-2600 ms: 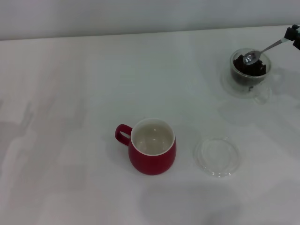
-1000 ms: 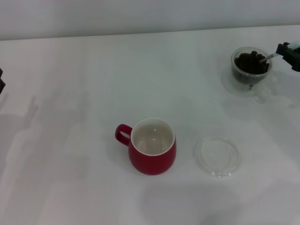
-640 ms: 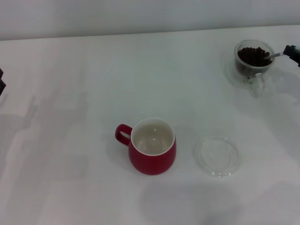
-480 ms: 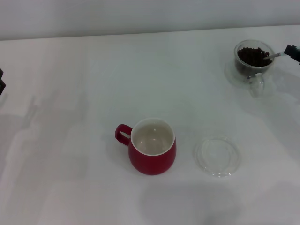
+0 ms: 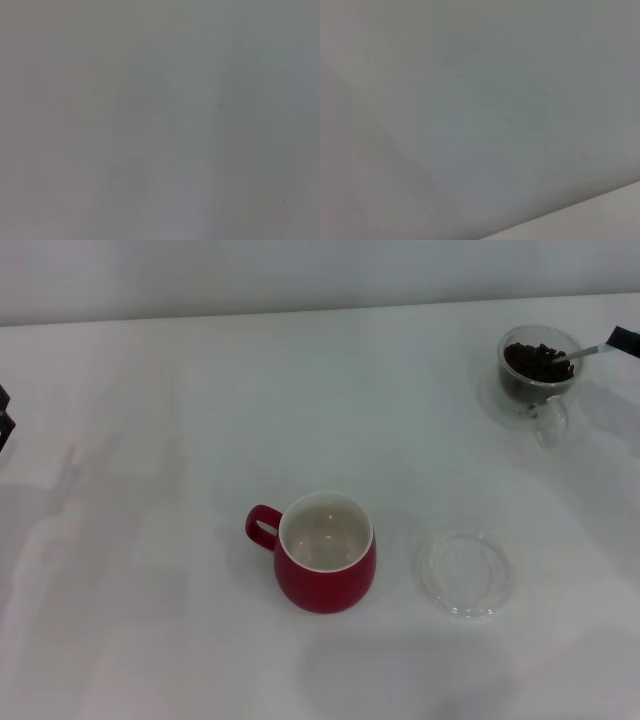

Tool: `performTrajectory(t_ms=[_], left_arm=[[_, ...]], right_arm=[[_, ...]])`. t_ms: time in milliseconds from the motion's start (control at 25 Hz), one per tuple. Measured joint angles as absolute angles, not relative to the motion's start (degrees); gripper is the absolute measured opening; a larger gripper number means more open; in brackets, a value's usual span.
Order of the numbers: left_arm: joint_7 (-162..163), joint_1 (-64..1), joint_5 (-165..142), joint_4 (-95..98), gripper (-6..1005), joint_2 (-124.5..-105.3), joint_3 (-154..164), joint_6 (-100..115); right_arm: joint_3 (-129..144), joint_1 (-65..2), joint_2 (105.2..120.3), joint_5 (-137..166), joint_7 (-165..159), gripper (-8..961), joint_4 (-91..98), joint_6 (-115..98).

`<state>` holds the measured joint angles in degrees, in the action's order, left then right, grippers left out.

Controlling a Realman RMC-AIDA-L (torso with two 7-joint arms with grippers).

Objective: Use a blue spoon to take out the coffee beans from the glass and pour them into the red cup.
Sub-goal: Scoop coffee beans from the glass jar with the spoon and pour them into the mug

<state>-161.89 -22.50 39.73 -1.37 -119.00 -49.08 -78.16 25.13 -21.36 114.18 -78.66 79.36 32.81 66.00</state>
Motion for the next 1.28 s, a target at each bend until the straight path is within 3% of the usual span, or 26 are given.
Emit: performTrajectory(t_ms=[1280], left_arm=[[-161.9,-22.4,39.6,-1.2,775,-119.09,-48.9,-78.0]], right_arm=[[23.6,-20.8,113.71,-79.0,75.4,168,30.9,65.0]])
